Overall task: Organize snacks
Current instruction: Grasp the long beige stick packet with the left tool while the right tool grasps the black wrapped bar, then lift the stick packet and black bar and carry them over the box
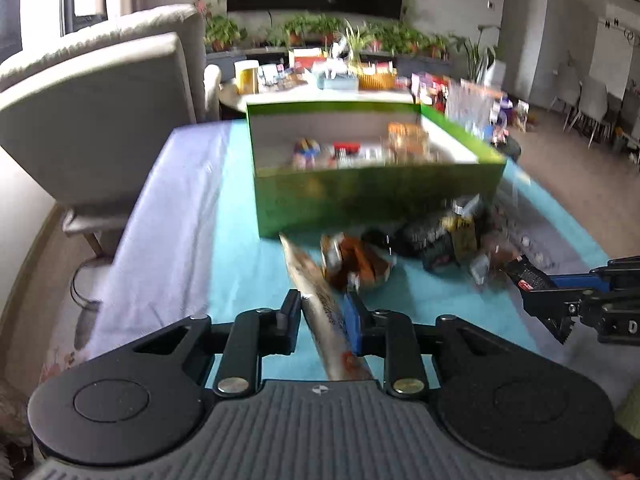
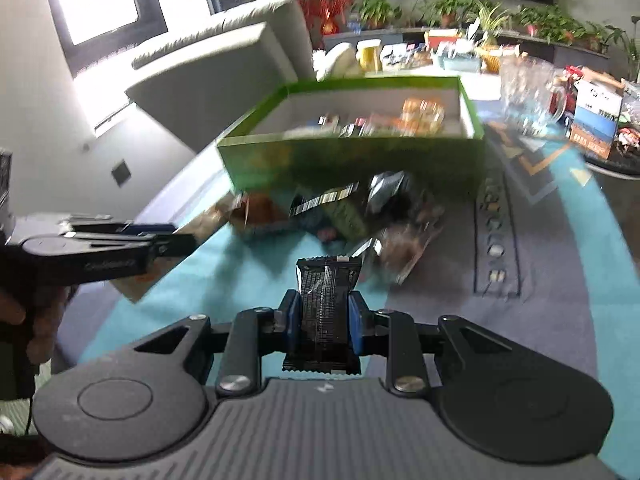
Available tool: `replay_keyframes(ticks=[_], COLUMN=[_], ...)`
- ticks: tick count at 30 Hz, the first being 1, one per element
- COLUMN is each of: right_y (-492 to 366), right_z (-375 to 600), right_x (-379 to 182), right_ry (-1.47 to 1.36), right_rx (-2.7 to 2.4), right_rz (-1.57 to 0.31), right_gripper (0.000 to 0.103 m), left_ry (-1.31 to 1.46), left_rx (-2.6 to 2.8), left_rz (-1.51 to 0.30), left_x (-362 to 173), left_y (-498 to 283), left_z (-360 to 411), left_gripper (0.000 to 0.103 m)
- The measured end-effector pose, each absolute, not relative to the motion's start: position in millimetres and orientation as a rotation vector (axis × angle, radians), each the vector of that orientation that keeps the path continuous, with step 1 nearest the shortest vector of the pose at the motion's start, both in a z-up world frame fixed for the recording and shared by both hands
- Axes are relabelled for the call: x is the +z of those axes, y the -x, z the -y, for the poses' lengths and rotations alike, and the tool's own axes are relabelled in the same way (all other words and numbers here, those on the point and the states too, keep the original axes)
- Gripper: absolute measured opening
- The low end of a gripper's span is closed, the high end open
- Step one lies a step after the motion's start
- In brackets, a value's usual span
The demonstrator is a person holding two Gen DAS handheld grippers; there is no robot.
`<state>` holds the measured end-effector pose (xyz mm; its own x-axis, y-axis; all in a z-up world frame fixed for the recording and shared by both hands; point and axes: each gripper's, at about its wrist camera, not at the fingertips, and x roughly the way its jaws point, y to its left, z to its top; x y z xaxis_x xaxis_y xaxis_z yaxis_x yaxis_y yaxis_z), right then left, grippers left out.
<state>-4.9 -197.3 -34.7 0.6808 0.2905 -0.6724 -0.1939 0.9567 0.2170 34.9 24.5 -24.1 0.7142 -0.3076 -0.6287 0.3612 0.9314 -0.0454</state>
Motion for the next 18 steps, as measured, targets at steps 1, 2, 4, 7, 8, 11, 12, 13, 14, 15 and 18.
replay_keyframes(ticks=[1,2,4,7,8,11,12,13,14,15,18], right_y=[3.3,1.6,-1.6,-2.9,-3.1,-2.1,-2.9,-2.7,-2.4,-1.1,-0.9], right_z=[199.4,201.7,205.5,207.1,207.8,211.6,212.9,213.6,214.6,215.9,218.7], right_x=[-32.2,-30.0,-26.9,-21.4,-19.9,-17.9,-18.8,-20.0,-21.3,-21.9,-24.1], right_ry=[-0.14,-0.151,-0.168,-0.178,-0.18,-0.185,-0.187,-0.19,-0.195,-0.197,-0.211], right_rx=[0.269,0.267,0.265,0.259,0.259,0.262,0.264,0.265,0.266,0.268,0.273], right_rz=[-0.765,-0.755,-0.739,-0.709,-0.7,-0.688,-0.691,-0.694,-0.697,-0.698,-0.702], right_gripper=[0.022,0.022,0.022,0.022,0.022,0.022,0.022,0.022,0.022,0.022,0.022], left_ry=[-0.08,-0.078,-0.068,-0.099,-0.113,-0.124,-0.129,-0.133,-0.138,-0.141,-0.12], left_rx=[-0.37,-0.375,-0.391,-0.398,-0.396,-0.373,-0.365,-0.352,-0.337,-0.325,-0.293], left_rz=[-0.663,-0.65,-0.628,-0.6,-0.602,-0.627,-0.654,-0.678,-0.701,-0.719,-0.799], left_x=[-19.0,-14.2,-6.2,1.1,1.3,-4.8,-9.7,-15.5,-21.6,-27.4,-46.1], left_y=[-33.5,-32.3,-31.8,-30.1,-30.7,-34.2,-36.9,-38.9,-40.5,-40.8,-46.9], left_z=[-25.9,-26.8,-27.6,-24.1,-21.7,-19.2,-18.2,-18.6,-18.6,-19.3,-20.7], left_gripper=[0.013,0.01,0.005,0.004,0.004,0.015,0.029,0.035,0.042,0.042,0.042])
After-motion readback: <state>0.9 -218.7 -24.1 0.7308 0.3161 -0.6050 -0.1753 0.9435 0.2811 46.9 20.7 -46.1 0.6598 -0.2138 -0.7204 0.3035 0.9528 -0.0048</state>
